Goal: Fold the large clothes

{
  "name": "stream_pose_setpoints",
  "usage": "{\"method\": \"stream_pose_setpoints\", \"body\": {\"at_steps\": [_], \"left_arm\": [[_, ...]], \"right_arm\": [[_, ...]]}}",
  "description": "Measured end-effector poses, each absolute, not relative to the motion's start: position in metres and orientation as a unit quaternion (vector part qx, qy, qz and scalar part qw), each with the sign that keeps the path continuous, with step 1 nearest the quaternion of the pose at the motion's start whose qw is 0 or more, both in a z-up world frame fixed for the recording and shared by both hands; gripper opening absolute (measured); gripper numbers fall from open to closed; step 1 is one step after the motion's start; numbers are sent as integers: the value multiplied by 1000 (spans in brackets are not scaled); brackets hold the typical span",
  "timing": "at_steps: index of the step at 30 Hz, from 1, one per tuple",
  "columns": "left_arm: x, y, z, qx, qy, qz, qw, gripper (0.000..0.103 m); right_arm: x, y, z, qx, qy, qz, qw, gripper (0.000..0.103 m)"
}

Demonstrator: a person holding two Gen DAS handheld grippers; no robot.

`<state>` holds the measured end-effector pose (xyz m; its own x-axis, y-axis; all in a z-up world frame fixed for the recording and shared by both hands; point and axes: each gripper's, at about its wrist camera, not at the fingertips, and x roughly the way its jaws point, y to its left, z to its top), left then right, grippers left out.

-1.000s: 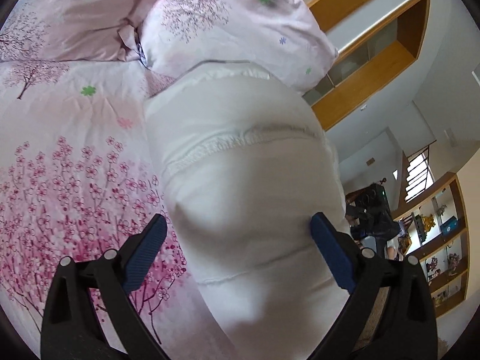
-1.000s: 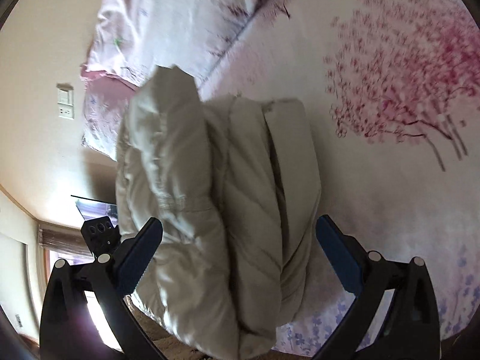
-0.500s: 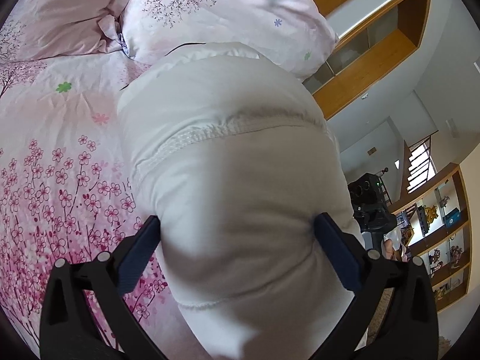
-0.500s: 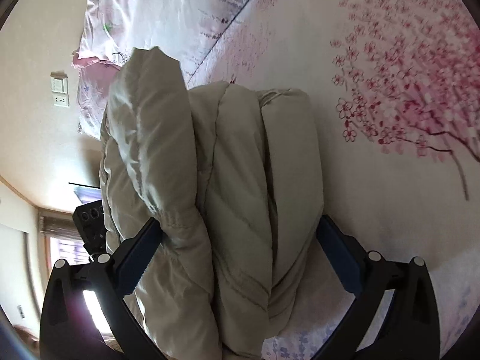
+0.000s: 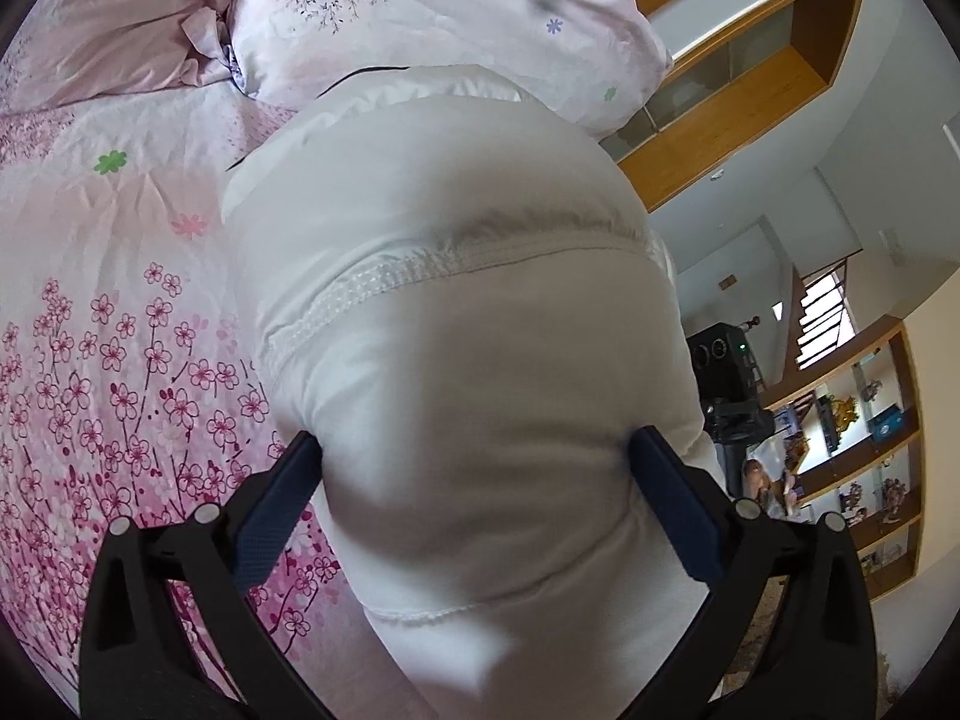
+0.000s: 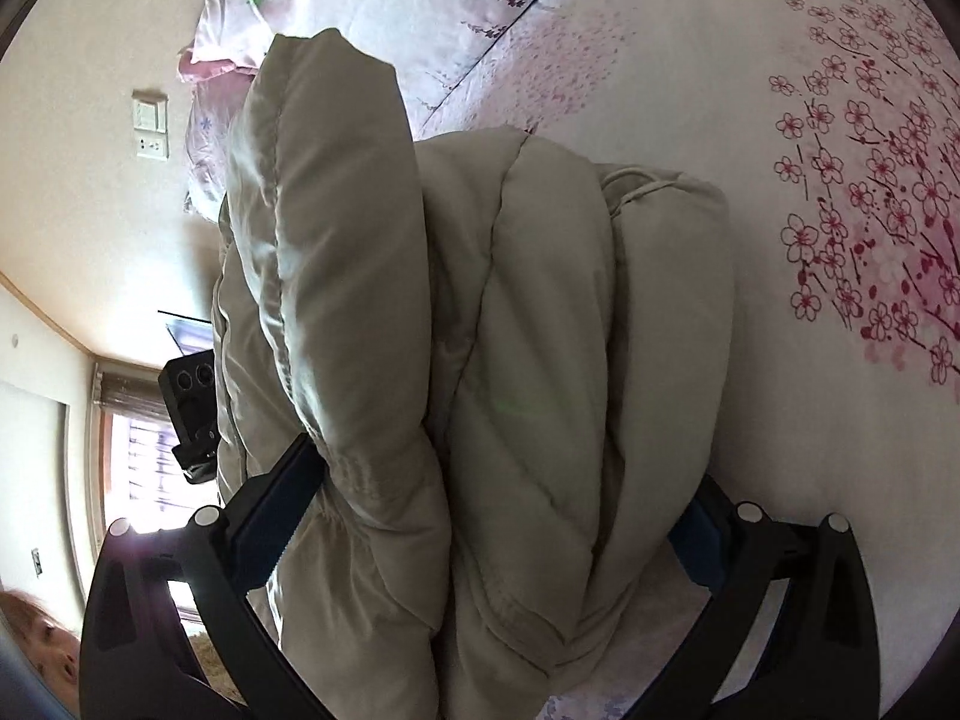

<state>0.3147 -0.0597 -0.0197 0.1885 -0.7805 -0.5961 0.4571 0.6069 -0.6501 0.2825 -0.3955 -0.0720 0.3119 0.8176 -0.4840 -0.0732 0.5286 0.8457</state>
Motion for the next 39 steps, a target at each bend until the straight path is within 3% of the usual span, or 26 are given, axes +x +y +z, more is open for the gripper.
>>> {"method": "stream_pose_setpoints", "body": {"at_steps": [7, 10, 12, 18, 20, 28, 39], "left_arm": [[312, -56, -27, -196, 470, -414, 754, 101], [311, -54, -27, -207, 465, -411, 756, 99], [308, -52, -24, -207, 458, -413, 759, 91], [299, -43, -14, -192, 449, -414, 768, 76], [300, -41, -12, -190, 448, -415, 769, 75], [308, -27, 9, -187, 424, -407, 787, 73], [345, 55, 38, -198, 381, -328, 841, 72]], "right_arm": [[282, -388, -71, 366, 489, 302, 732, 102], [277, -384, -73, 377, 478, 321, 725, 85], [274, -383, -74, 386, 460, 340, 724, 72], [259, -382, -65, 388, 425, 350, 739, 50], [256, -386, -63, 390, 412, 355, 743, 46], [262, -378, -54, 407, 387, 368, 741, 42], [352, -298, 3, 347, 400, 403, 746, 42]]}}
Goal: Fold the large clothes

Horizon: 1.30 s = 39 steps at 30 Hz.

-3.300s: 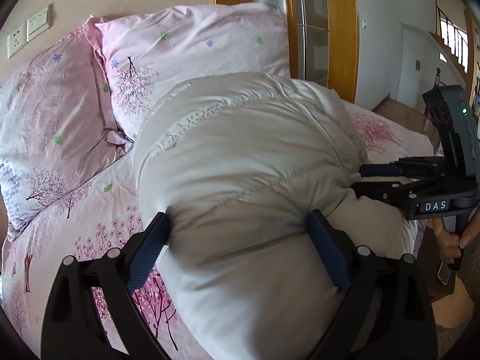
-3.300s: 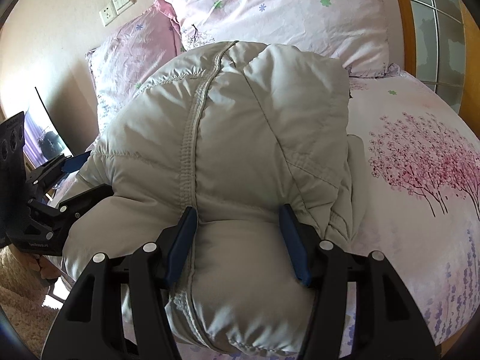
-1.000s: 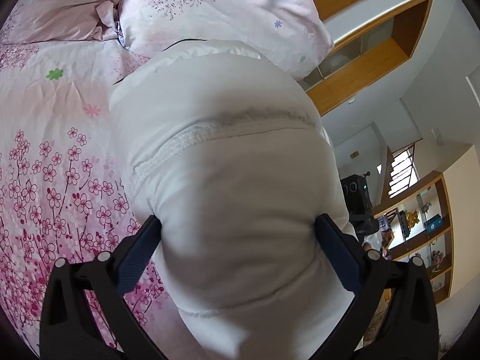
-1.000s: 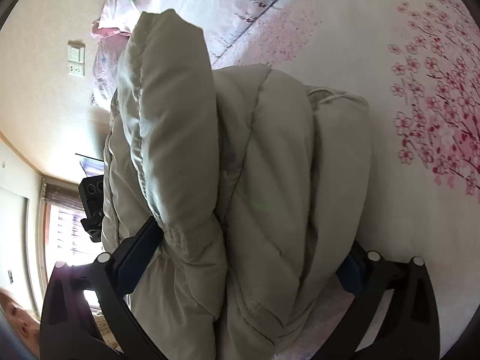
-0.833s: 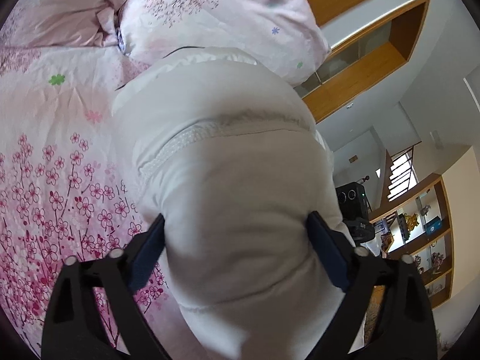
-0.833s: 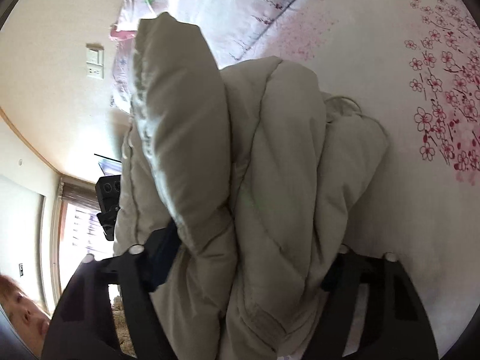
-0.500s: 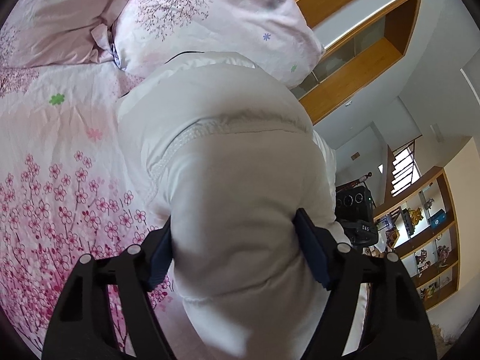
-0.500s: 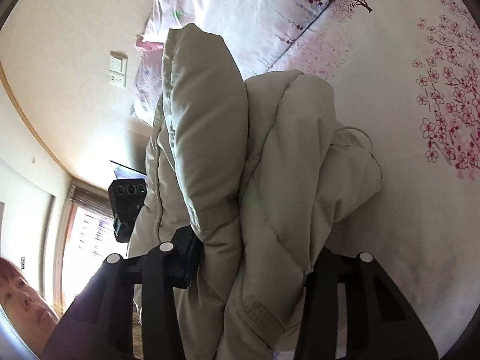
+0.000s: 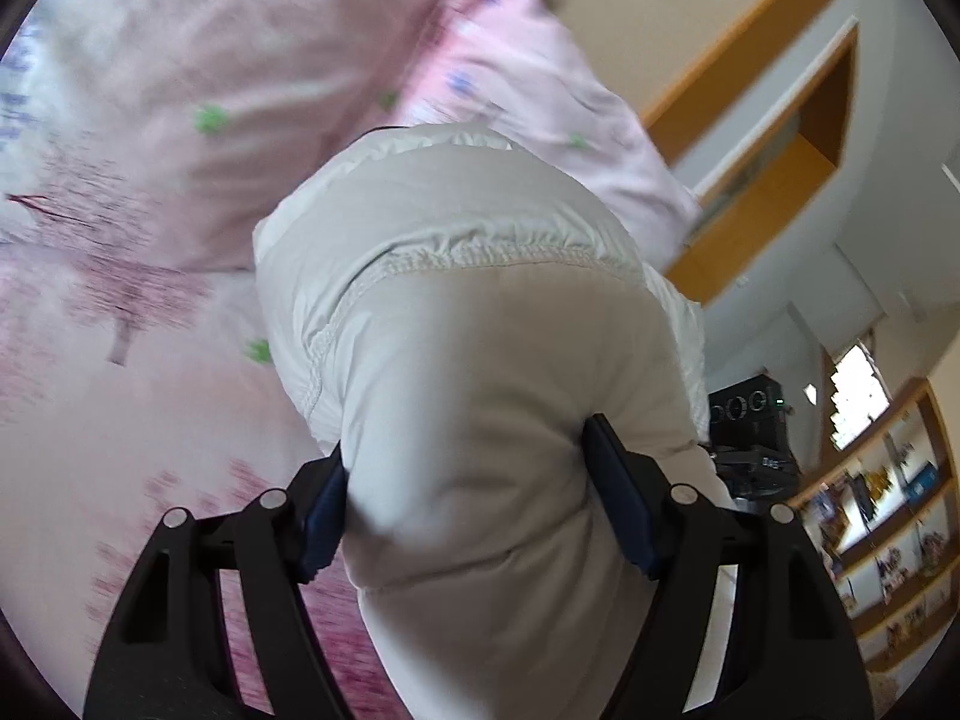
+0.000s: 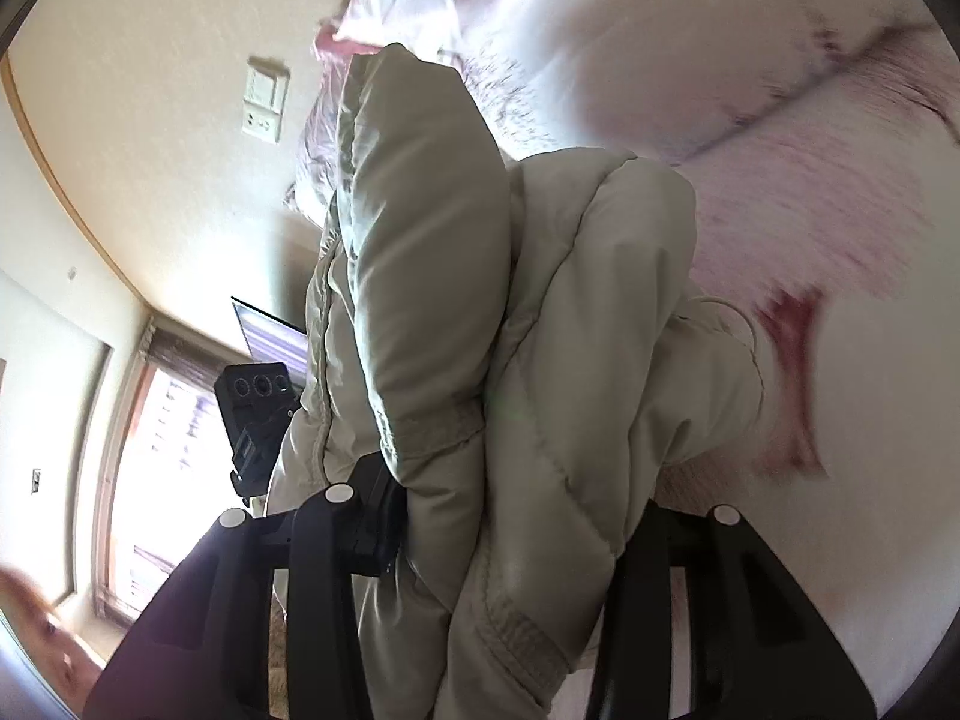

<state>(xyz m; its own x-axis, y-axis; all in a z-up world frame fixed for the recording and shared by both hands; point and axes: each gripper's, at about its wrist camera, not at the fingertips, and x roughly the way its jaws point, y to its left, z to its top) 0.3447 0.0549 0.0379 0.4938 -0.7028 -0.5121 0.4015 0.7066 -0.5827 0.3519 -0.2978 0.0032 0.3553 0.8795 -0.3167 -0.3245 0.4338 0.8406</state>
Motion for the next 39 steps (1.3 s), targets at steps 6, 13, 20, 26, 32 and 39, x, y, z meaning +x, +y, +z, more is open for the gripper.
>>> {"method": "stream_pose_setpoints", "body": {"at_steps": [6, 13, 20, 26, 32, 39], "left_arm": [[373, 95, 29, -172, 401, -270, 859, 68], [383, 104, 13, -170, 402, -274, 857, 69], [385, 96, 1, -177, 414, -253, 856, 86], [341, 86, 38, -132, 354, -215, 901, 84], [276, 35, 68, -12, 302, -221, 927, 94], [267, 10, 44, 37, 332, -218, 917, 94]], "right_arm": [[401, -246, 5, 316, 426, 406, 744, 42], [415, -229, -14, 318, 458, 380, 738, 48], [416, -234, -42, 344, 488, 349, 722, 56], [404, -234, -39, 337, 492, 316, 738, 62], [392, -233, -38, 319, 471, 280, 774, 85], [326, -247, 20, 237, 370, 197, 876, 85]]}}
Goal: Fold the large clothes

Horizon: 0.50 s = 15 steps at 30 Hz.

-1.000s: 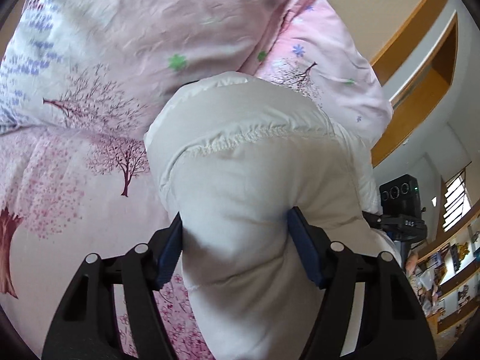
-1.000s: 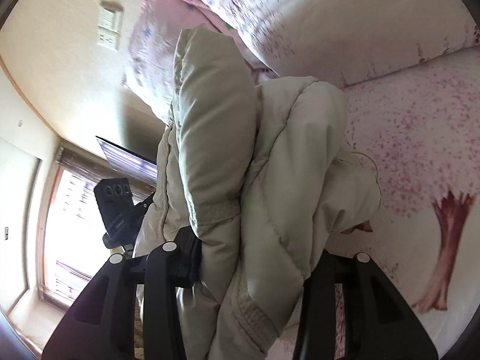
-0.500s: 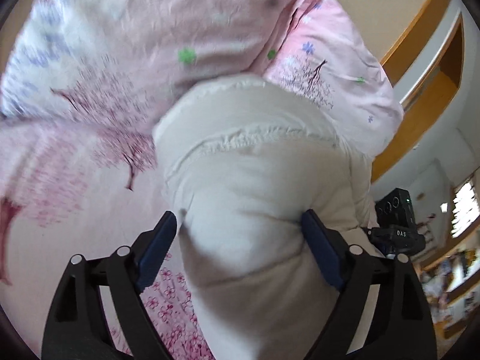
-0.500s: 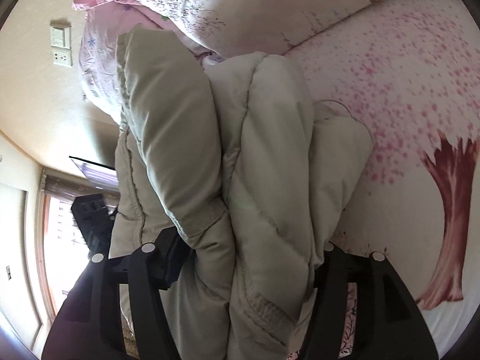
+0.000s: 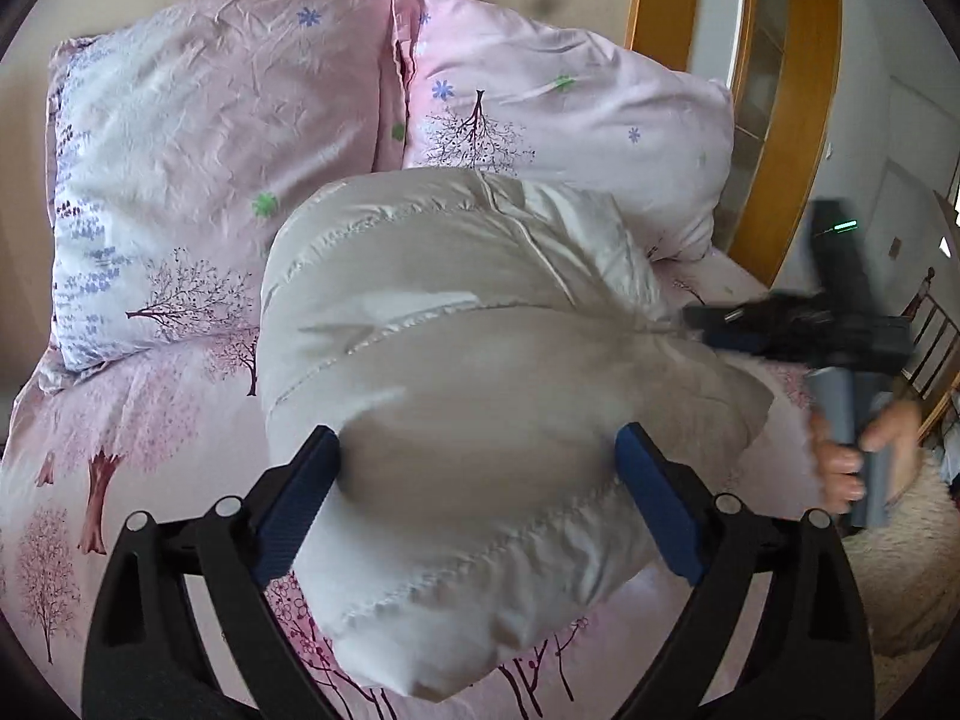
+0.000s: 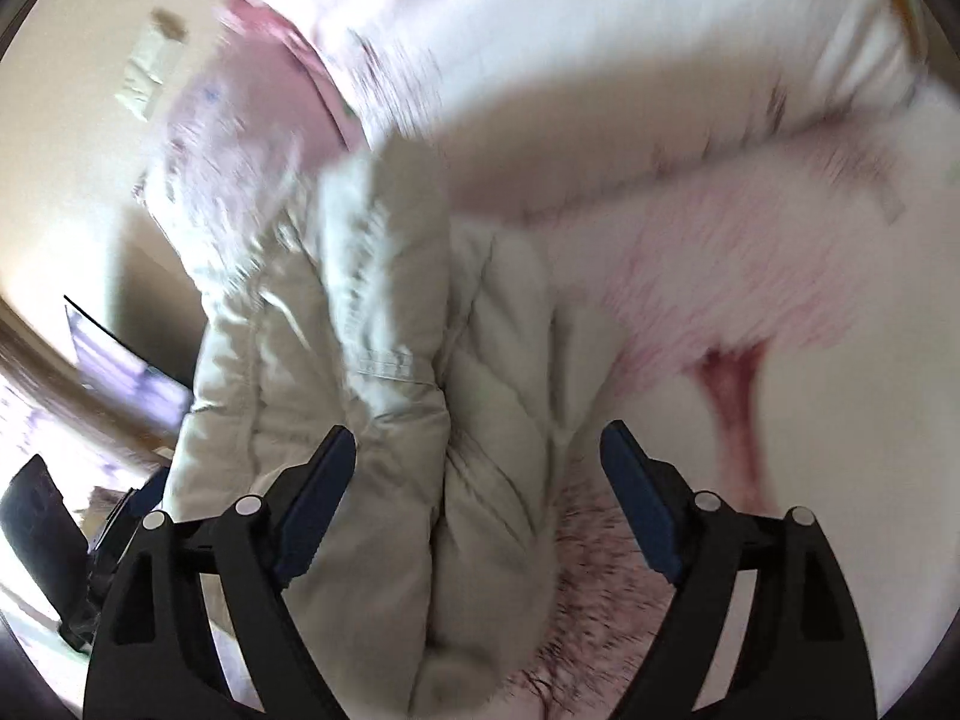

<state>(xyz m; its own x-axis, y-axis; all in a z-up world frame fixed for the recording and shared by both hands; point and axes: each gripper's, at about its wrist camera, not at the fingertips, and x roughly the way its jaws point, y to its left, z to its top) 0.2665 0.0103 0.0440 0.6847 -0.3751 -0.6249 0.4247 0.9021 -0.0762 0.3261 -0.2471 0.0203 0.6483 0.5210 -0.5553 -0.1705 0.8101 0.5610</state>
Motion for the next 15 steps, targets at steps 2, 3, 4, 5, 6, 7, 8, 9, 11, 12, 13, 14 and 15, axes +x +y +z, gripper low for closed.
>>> {"method": "stream_pose_setpoints", "body": {"at_steps": [2, 3, 4, 5, 6, 7, 8, 9, 11, 12, 13, 14, 15], "left_arm": [[268, 10, 43, 37, 333, -219, 917, 94], [270, 10, 42, 34, 336, -221, 915, 95], [269, 10, 41, 34, 337, -221, 914, 95], [268, 9, 40, 35, 339, -221, 914, 96], [268, 8, 39, 37, 340, -221, 914, 96], [268, 6, 36, 41, 341, -220, 913, 97], [267, 4, 34, 43, 341, -220, 913, 98], [266, 3, 32, 43, 342, -220, 913, 98], [265, 4, 28, 42, 346, -224, 910, 98], [265, 3, 26, 42, 347, -229, 909, 99], [262, 0, 23, 48, 347, -233, 907, 99], [261, -2, 21, 54, 346, -233, 907, 99], [258, -6, 18, 62, 345, -231, 908, 100]], "right_arm": [[294, -249, 43, 209, 304, 176, 913, 82], [280, -246, 51, 192, 276, 170, 926, 73], [264, -238, 59, 166, 246, 177, 938, 68], [256, -229, 62, 149, 238, 187, 941, 58], [251, -218, 63, 130, 239, 198, 942, 49], [249, -207, 60, 117, 244, 207, 940, 45], [248, -198, 54, 103, 254, 224, 935, 39], [248, -190, 49, 92, 263, 232, 932, 36], [252, -175, 35, 65, 281, 225, 931, 36], [257, -168, 27, 53, 297, 221, 927, 36], [260, -171, 19, 52, 309, 220, 924, 36], [264, -173, 10, 58, 328, 221, 917, 36], [267, -177, 2, 67, 343, 222, 910, 35]]}}
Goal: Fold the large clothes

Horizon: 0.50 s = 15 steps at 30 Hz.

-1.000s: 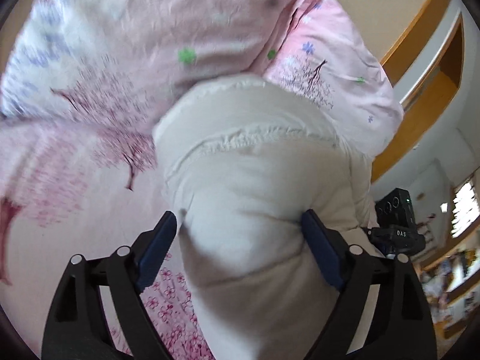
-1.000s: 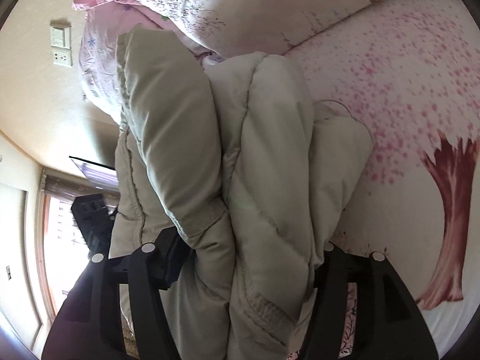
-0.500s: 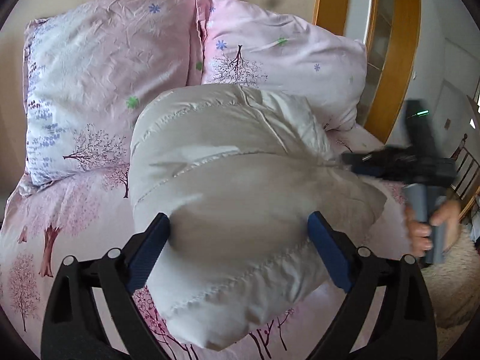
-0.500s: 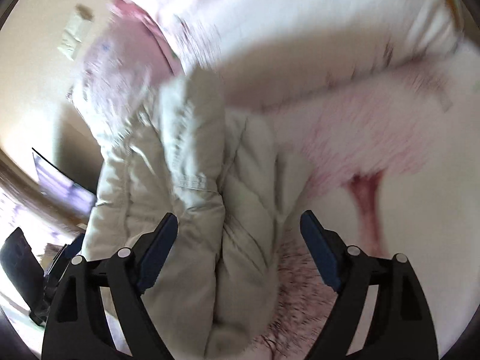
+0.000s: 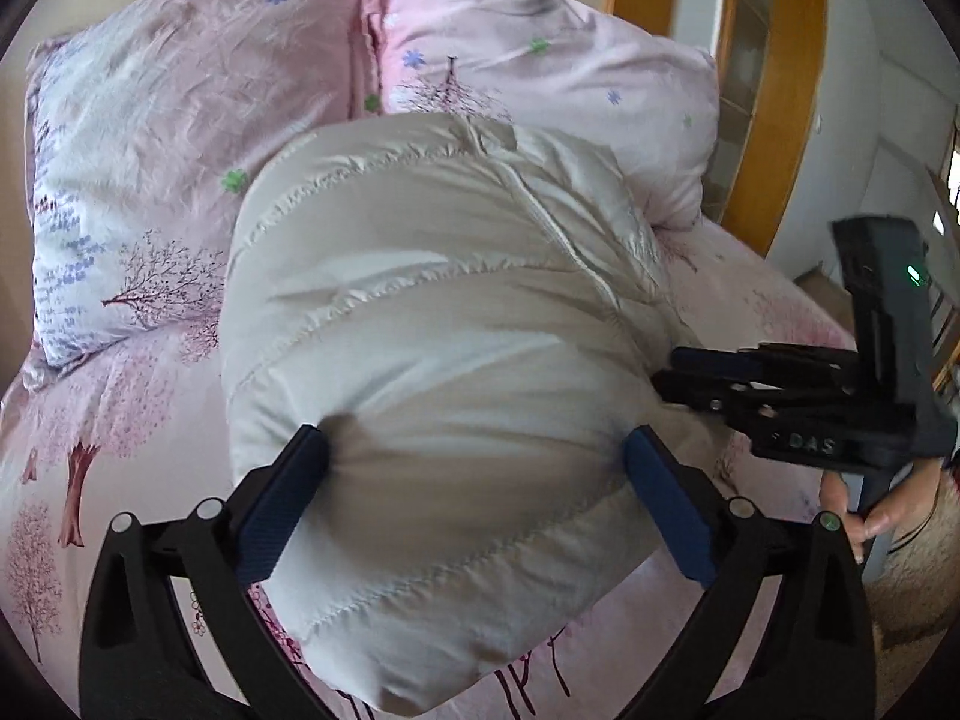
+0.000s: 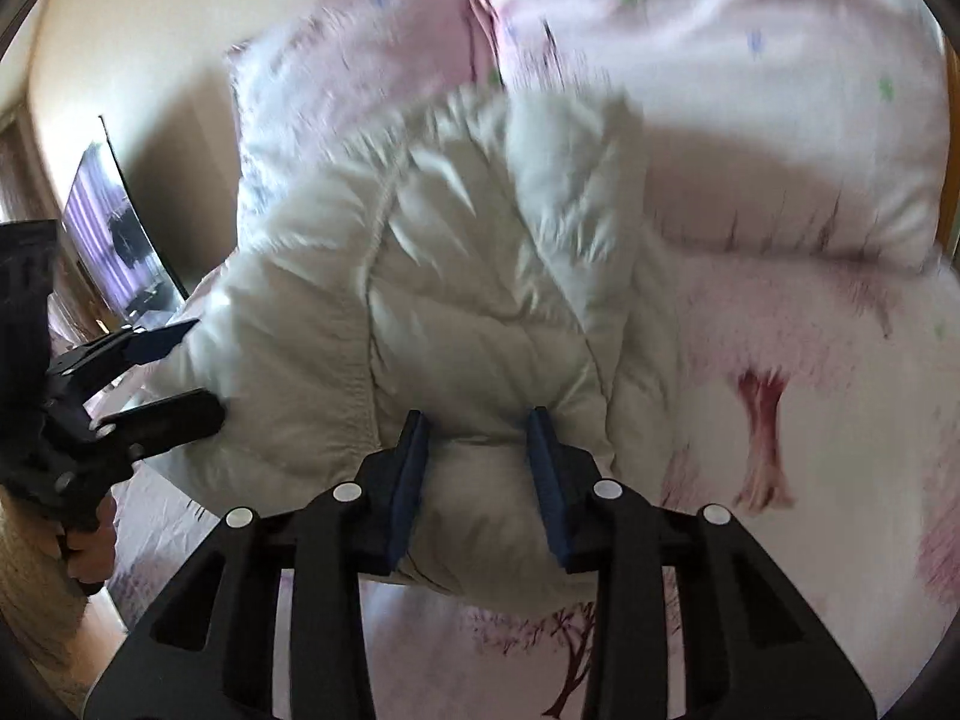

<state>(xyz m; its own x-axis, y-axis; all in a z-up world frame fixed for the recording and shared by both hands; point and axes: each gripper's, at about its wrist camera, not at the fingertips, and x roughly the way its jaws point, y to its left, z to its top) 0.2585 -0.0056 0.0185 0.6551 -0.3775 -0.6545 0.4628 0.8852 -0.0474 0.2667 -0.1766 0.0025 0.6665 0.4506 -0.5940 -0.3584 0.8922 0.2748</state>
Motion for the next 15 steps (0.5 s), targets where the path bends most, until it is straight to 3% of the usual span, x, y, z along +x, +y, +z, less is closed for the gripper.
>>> {"method": "stream_pose_setpoints", "body": {"at_steps": [5, 11, 15], "left_arm": [[255, -15, 8, 80, 342, -217, 911, 101], [259, -11, 9, 65, 348, -218, 909, 101], [259, -12, 8, 67, 348, -213, 911, 101]], "right_arm": [[266, -181, -4, 76, 368, 222, 900, 35], [301, -198, 70, 147, 297, 235, 914, 35], [354, -178, 89, 135, 316, 218, 913, 36]]}}
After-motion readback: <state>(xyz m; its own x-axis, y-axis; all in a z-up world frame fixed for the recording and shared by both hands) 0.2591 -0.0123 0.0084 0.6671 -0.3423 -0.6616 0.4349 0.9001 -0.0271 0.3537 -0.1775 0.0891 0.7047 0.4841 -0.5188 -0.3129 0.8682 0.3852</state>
